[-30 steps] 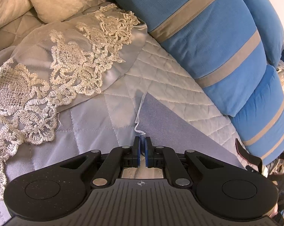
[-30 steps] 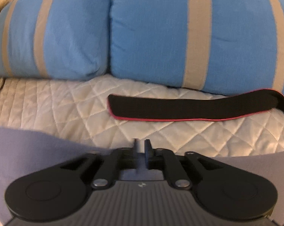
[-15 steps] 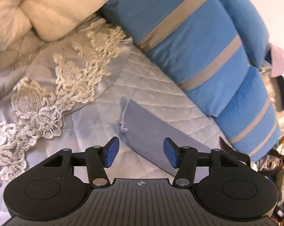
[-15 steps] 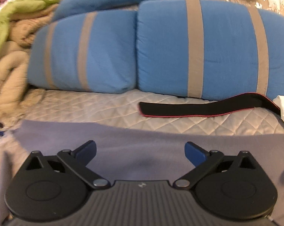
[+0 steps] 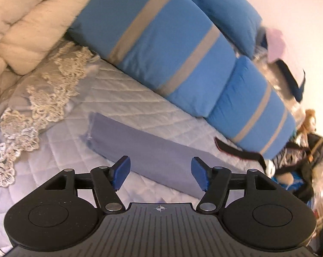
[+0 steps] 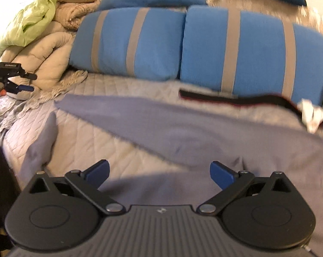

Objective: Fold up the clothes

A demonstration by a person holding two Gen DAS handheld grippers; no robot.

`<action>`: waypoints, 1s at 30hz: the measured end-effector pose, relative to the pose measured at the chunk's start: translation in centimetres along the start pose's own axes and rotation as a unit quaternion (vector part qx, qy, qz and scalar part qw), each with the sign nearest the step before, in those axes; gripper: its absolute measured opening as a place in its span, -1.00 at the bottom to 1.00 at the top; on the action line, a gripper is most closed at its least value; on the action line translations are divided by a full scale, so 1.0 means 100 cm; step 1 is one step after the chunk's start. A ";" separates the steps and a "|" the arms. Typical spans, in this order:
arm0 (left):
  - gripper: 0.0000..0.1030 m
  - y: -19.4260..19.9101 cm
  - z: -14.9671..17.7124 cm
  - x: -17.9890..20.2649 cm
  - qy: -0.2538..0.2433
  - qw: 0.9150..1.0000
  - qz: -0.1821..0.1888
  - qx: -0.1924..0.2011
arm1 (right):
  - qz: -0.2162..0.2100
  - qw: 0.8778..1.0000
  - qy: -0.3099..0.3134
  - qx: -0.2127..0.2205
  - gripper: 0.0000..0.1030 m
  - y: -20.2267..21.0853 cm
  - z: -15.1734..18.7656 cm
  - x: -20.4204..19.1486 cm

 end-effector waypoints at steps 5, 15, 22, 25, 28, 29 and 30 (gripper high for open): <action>0.20 -0.015 0.005 0.010 0.004 1.000 0.006 -0.023 | 0.002 1.000 0.011 -0.018 1.00 0.003 0.023 -0.010; 0.21 -0.018 -0.016 0.043 -0.021 0.999 0.020 -0.016 | 0.019 0.997 0.067 -0.012 1.00 0.010 0.012 -0.039; 0.24 -0.020 -0.006 0.046 0.002 0.999 0.031 -0.014 | 0.008 0.999 0.053 0.000 1.00 0.014 0.007 -0.055; 0.24 -0.022 0.002 0.044 0.012 0.999 0.033 -0.016 | 0.005 0.998 0.058 -0.003 1.00 0.010 0.009 -0.066; 0.25 -0.024 0.007 0.042 0.018 0.999 0.028 -0.021 | 0.002 0.998 0.060 -0.007 1.00 0.009 0.011 -0.075; 0.25 -0.025 0.008 0.041 0.019 0.999 0.028 -0.021 | 0.000 0.998 0.058 -0.009 1.00 0.009 0.012 -0.078; 0.25 -0.025 0.009 0.040 0.020 0.999 0.027 -0.021 | 0.001 0.998 0.055 -0.012 1.00 0.008 0.012 -0.079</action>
Point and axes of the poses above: each gripper's, at about its wrist camera, not at the fingertips, and y roughly against the way its jaws point, x to its right, z to its underside, the point moved 3 cm from there along -y, roughly the way its jaws point, and after that the axes turned 13 degrees about -x, right-handed, at the moved point
